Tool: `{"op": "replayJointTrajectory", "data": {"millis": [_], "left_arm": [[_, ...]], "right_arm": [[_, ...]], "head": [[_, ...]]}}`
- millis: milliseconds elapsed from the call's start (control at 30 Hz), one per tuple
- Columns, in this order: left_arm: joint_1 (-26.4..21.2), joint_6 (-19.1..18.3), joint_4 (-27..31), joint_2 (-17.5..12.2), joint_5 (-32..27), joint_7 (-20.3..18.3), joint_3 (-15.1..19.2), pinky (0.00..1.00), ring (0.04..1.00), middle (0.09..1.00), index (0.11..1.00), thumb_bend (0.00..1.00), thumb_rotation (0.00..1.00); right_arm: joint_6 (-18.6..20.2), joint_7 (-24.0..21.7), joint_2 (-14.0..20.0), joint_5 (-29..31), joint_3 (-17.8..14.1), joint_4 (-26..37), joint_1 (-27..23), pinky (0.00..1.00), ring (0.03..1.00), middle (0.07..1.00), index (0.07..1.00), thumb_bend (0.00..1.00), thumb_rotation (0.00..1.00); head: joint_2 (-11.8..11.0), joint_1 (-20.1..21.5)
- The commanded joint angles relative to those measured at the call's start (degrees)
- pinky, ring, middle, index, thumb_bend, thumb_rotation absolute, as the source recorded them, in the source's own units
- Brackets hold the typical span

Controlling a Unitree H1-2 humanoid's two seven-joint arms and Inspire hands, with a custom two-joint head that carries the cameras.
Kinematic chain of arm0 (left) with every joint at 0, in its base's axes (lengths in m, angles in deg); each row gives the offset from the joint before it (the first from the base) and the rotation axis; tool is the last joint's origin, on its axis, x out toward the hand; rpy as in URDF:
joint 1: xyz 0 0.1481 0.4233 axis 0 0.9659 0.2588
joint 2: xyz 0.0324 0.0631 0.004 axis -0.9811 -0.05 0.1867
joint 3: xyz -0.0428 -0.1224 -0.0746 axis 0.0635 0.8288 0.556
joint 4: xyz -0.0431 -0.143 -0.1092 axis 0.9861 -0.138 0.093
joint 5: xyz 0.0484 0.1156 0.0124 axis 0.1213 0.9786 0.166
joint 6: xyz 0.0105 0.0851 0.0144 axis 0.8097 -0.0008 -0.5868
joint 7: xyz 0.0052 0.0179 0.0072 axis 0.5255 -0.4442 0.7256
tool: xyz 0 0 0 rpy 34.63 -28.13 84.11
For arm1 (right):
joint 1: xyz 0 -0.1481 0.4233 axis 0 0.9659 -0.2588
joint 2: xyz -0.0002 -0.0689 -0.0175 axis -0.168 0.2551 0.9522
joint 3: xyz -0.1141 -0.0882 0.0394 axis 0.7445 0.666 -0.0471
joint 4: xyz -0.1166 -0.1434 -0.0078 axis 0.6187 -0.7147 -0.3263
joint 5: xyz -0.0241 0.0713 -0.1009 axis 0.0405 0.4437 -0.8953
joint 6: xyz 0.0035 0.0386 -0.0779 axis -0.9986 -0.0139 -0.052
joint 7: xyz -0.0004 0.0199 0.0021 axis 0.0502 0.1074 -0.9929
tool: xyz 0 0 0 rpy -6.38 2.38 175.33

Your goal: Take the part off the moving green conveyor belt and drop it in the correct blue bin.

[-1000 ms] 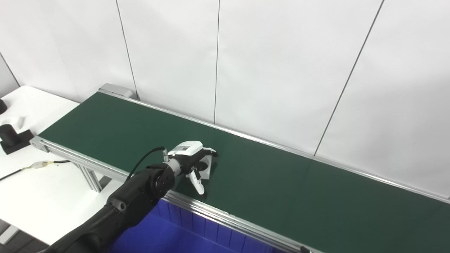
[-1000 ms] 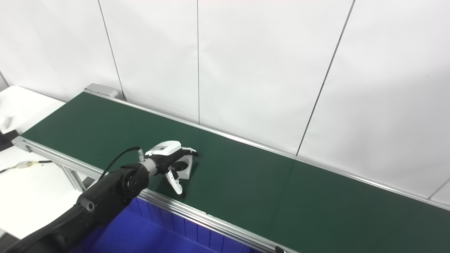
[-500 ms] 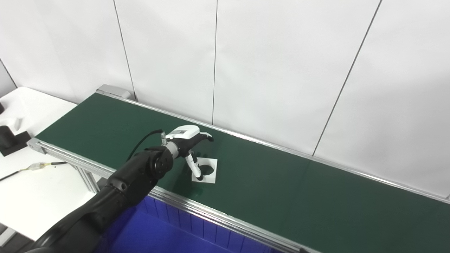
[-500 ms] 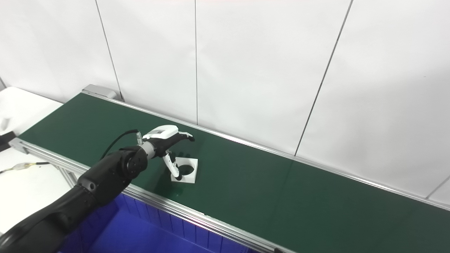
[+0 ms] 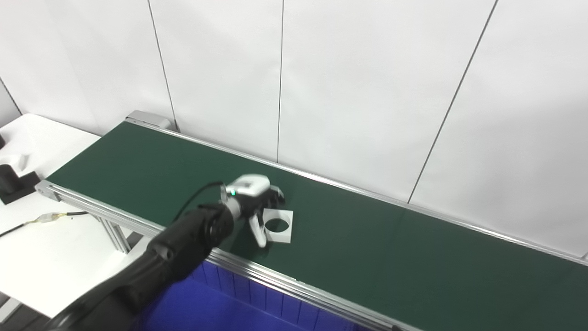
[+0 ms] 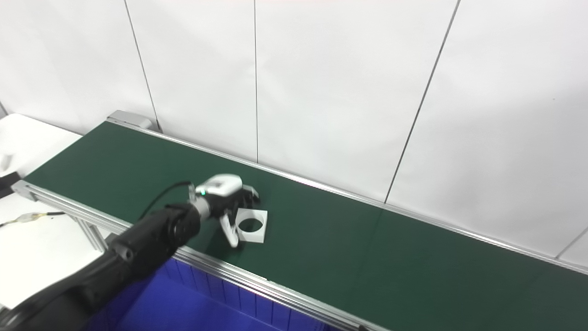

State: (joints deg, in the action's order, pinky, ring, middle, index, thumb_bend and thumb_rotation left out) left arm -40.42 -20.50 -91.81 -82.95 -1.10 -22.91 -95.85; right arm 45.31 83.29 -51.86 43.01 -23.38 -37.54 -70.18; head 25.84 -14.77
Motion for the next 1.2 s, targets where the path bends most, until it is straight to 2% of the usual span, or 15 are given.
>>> {"op": "replayJointTrajectory", "data": {"millis": [0,167,300,567,667,700,733,767,833,967,1167], "left_arm": [[0.2,0.6,1.7,0.0,0.9,-1.2,-0.9,0.76,0.8,0.826,0.827,0.89,0.03],[1.2,-0.7,5.3,0.9,0.1,-4.5,-1.5,0.76,0.816,0.855,0.844,0.91,0.07],[1.1,-1.2,5.9,0.9,0.5,-6.2,-2.1,0.79,0.834,0.871,0.848,0.9,0.05],[1.3,-0.3,4.7,1.1,1.8,-4.1,-2.5,0.76,0.809,0.847,0.824,0.87,0.01],[1.6,1.7,3.9,1.3,1.7,-0.8,-1.8,0.7,0.745,0.778,0.759,0.82,0.0],[1.7,2.4,3.5,1.4,1.6,0.3,-1.6,0.64,0.658,0.689,0.691,0.8,0.0],[1.8,3.9,2.9,1.6,1.0,2.1,-1.1,0.62,0.628,0.659,0.668,0.8,0.0],[1.9,4.9,2.4,1.8,0.6,3.3,-0.7,0.55,0.493,0.493,0.548,0.58,0.0],[2.1,6.7,1.8,2.1,0.2,5.3,-0.1,0.55,0.489,0.482,0.521,0.54,0.0],[2.0,7.9,1.1,2.4,0.7,7.0,0.3,0.53,0.501,0.481,0.497,0.52,0.0],[1.6,9.0,0.4,2.6,1.0,8.0,0.4,0.5,0.47,0.456,0.494,0.52,0.0]], "right_arm": [[-1.4,-0.2,-0.3,0.2,-0.2,2.0,-0.5,0.72,0.783,0.842,0.903,0.64,0.36],[-1.9,-0.3,-0.3,0.4,-0.1,1.7,-0.6,0.72,0.786,0.84,0.902,0.63,0.34],[-2.1,-0.3,-0.3,0.6,-0.1,1.8,-0.4,0.72,0.789,0.844,0.903,0.62,0.33],[-1.9,0.0,-0.2,-0.4,0.0,2.7,-0.1,0.71,0.784,0.84,0.903,0.63,0.36],[-2.0,-0.1,-0.2,0.0,0.0,2.6,-0.1,0.71,0.784,0.842,0.903,0.63,0.35],[-2.0,-0.2,-0.2,0.1,0.0,2.6,-0.1,0.71,0.785,0.844,0.904,0.63,0.35],[-1.9,-0.2,-0.2,0.1,0.0,2.7,-0.1,0.71,0.786,0.845,0.905,0.63,0.35],[-1.9,-0.3,-0.2,0.1,0.0,2.8,-0.1,0.71,0.785,0.843,0.905,0.63,0.35],[-1.8,-0.3,-0.2,0.2,-0.1,3.0,0.0,0.72,0.784,0.841,0.905,0.63,0.35],[-1.7,-0.2,-0.1,0.0,-0.2,3.1,0.1,0.72,0.781,0.84,0.904,0.63,0.35],[-1.8,-0.3,0.0,0.0,-0.2,2.8,-0.1,0.72,0.784,0.837,0.905,0.63,0.34]], "head": [[0.0,0.1],[0.3,0.2],[0.5,0.5],[0.8,0.5],[0.8,0.7],[0.8,0.7],[0.9,0.8],[0.9,0.8],[0.9,0.8],[0.8,0.7],[0.7,0.8]]}}
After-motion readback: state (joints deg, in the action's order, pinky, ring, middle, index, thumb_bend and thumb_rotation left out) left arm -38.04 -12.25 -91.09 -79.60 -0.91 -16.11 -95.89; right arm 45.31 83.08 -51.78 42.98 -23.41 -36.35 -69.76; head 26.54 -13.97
